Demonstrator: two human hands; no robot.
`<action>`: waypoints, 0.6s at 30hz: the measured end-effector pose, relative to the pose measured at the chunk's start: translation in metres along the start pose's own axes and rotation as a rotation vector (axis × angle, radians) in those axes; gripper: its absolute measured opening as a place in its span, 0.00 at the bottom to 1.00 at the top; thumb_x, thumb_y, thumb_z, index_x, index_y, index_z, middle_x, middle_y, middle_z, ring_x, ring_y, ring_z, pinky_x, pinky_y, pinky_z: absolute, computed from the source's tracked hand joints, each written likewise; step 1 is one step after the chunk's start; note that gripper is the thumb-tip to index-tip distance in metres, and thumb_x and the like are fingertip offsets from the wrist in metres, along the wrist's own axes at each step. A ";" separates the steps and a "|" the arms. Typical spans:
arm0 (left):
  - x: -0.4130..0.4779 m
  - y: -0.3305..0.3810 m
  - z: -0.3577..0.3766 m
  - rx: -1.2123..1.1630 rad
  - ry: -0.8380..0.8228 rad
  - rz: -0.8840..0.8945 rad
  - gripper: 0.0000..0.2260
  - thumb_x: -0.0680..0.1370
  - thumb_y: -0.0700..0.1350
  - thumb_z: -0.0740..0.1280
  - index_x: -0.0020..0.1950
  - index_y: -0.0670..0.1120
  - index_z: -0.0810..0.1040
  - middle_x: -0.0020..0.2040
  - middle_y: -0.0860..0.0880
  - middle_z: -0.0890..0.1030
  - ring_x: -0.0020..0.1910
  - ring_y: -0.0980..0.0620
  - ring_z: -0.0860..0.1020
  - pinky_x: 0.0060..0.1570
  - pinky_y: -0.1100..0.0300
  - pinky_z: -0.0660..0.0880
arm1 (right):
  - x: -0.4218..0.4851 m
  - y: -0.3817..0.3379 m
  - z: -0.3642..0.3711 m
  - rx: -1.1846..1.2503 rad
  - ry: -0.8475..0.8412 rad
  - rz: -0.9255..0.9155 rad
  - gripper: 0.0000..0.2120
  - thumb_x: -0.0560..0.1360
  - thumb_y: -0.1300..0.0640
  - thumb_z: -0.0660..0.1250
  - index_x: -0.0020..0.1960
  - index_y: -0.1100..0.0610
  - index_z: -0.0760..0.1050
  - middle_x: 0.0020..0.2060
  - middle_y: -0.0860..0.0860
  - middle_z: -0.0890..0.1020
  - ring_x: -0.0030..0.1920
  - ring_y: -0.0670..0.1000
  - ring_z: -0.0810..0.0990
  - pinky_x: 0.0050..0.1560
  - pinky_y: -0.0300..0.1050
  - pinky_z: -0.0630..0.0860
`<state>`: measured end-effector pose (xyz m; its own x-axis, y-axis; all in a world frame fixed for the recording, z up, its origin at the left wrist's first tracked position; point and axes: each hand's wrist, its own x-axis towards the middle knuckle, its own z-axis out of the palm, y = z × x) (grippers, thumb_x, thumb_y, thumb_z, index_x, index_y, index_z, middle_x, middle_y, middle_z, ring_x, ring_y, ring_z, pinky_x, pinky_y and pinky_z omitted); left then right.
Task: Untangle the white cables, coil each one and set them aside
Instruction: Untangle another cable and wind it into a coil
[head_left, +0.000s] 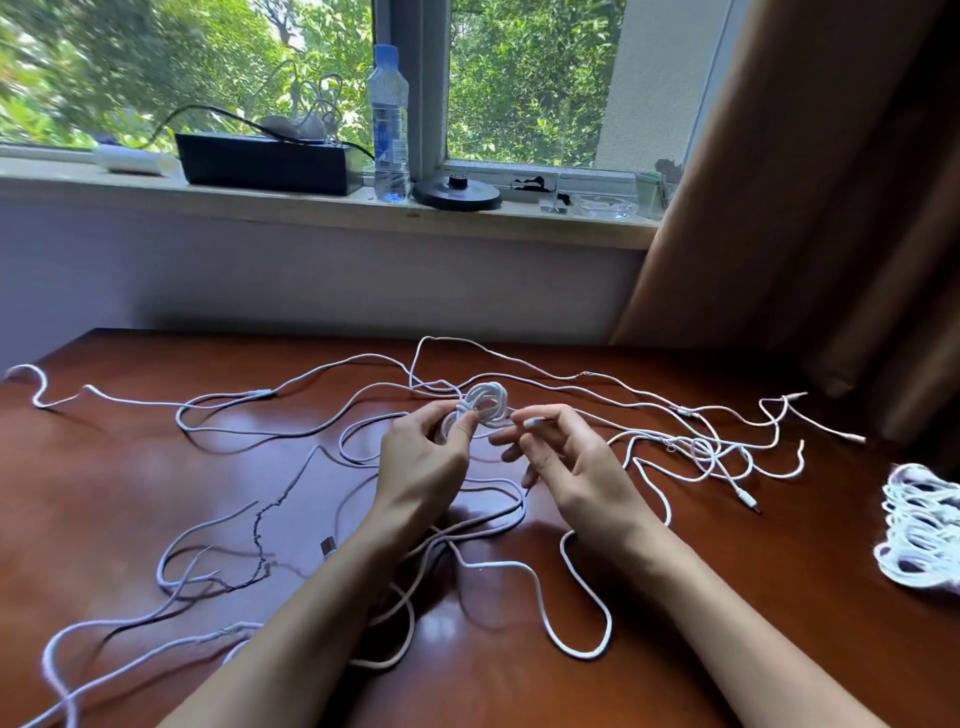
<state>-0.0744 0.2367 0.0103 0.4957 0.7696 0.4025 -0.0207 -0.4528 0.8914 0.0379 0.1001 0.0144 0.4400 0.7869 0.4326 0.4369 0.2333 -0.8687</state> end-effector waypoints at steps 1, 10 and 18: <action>0.000 0.000 0.000 -0.007 0.000 -0.004 0.04 0.79 0.44 0.70 0.46 0.49 0.84 0.30 0.62 0.79 0.32 0.63 0.75 0.36 0.68 0.71 | 0.001 0.000 0.000 0.007 0.004 -0.014 0.06 0.83 0.61 0.62 0.59 0.57 0.73 0.51 0.51 0.86 0.51 0.55 0.84 0.44 0.48 0.80; -0.005 0.006 0.006 -0.050 -0.046 0.044 0.03 0.78 0.43 0.72 0.47 0.46 0.85 0.28 0.62 0.78 0.30 0.64 0.73 0.34 0.70 0.68 | 0.006 0.001 -0.005 -0.071 0.219 0.042 0.09 0.75 0.49 0.72 0.48 0.54 0.85 0.45 0.48 0.85 0.40 0.47 0.82 0.41 0.43 0.78; -0.009 0.008 0.008 -0.063 -0.042 0.073 0.06 0.79 0.43 0.71 0.42 0.47 0.83 0.28 0.62 0.78 0.29 0.64 0.73 0.34 0.71 0.67 | 0.006 -0.003 0.001 0.024 0.213 0.128 0.04 0.75 0.58 0.74 0.44 0.59 0.84 0.37 0.53 0.86 0.36 0.47 0.81 0.39 0.41 0.78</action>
<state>-0.0720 0.2223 0.0122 0.5271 0.7153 0.4587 -0.1120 -0.4766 0.8719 0.0381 0.1048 0.0198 0.6472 0.6732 0.3576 0.3492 0.1552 -0.9241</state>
